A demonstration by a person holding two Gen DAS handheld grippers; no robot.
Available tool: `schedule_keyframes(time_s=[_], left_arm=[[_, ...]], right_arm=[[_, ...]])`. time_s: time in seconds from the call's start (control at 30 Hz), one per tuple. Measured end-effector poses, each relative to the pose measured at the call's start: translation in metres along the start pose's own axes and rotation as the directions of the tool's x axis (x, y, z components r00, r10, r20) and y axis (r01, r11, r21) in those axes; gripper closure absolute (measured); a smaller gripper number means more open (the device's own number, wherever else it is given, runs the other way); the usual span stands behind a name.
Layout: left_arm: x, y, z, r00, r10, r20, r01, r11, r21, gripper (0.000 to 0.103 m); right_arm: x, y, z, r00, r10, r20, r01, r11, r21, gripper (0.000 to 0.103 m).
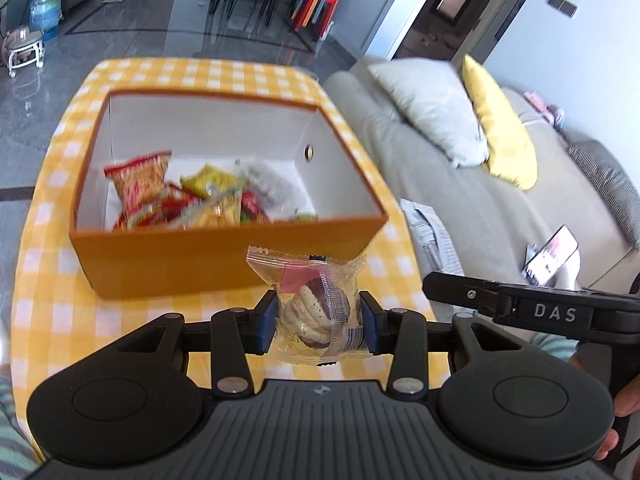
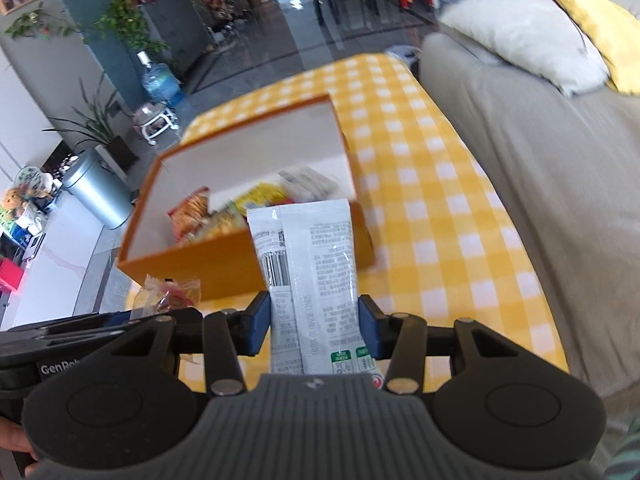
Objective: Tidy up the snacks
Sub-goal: 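Lift the pastry pack and white bar and carry both over the orange box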
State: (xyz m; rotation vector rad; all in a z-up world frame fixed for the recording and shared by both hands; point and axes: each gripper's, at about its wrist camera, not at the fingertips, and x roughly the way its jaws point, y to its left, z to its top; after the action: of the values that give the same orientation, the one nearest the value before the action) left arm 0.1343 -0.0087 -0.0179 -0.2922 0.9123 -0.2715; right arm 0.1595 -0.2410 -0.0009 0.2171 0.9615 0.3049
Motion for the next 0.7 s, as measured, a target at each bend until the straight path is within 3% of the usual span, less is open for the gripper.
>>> schedule_keyframes(time_s=[0.33, 0.7], left_arm=[[-0.006, 0.023, 0.064, 0.994, 0.075, 0.083, -0.078, 0.997, 0.03, 0.056], [0.05, 0.046, 0.114, 0.995, 0.092, -0.038, -0.09, 0.994, 0.06, 0.056]], right_arm=[[0.017, 0.037, 0.061, 0.998, 0.059, 0.032, -0.055, 0.991, -0.126, 0.059], [0.094, 0.051, 0.129, 0.994, 0.101, -0.047, -0.105, 0.99, -0.092, 0.059]])
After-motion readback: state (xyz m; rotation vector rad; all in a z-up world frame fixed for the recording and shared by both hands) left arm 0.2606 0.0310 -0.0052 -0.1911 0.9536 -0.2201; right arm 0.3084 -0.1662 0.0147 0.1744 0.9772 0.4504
